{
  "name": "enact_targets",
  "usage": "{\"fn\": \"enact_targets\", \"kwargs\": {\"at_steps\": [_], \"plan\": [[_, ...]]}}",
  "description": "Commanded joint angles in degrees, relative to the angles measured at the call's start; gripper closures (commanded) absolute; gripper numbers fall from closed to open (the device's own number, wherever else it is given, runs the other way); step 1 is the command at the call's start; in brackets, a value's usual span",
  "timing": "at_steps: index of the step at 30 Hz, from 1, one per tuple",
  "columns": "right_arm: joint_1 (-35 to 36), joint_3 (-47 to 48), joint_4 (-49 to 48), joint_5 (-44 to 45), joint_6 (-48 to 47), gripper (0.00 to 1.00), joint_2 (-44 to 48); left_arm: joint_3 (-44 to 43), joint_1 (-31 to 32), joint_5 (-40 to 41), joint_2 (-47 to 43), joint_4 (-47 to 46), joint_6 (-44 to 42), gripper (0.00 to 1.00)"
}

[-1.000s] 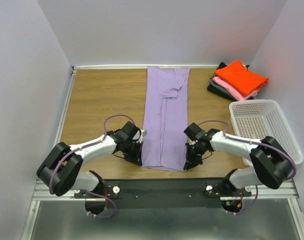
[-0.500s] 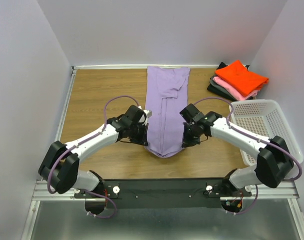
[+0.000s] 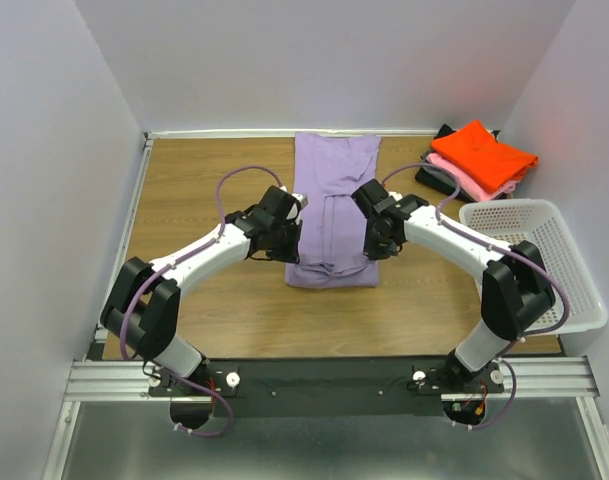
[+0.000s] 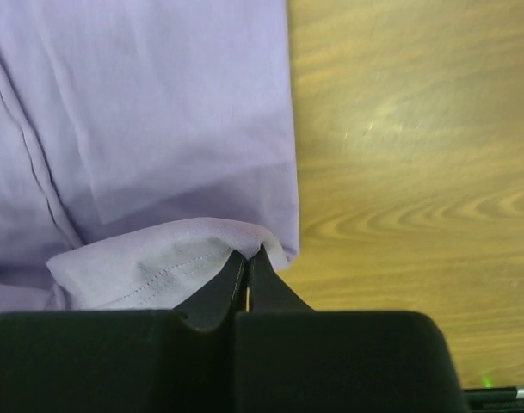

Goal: Fold and stack the t-shirts
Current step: Fold the tshirt

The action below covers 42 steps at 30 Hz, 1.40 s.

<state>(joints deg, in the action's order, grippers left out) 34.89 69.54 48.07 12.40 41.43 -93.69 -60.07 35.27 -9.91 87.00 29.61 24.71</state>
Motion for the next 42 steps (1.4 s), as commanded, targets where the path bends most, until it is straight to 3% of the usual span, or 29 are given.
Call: {"fn": "enact_targets", "kwargs": {"at_steps": [1,24,42], "plan": [[-1.84,3.49,-2.11,6.67,-1.79,0.98,-2.72,-3.55,-2.13,2.97,2.47,-2.0,-0.37,1.0],[-9.93,26.78,-4.22,6.93,-9.96,0.99,-22.4,-24.12,-12.85,-4.14,22.24,-3.15,-6.78,1.0],[-12.39,33.56,-3.69,5.0,-11.98,0.99,-29.53,-37.31,-15.4,-6.88,34.46,0.54,-10.91,1.0]]}}
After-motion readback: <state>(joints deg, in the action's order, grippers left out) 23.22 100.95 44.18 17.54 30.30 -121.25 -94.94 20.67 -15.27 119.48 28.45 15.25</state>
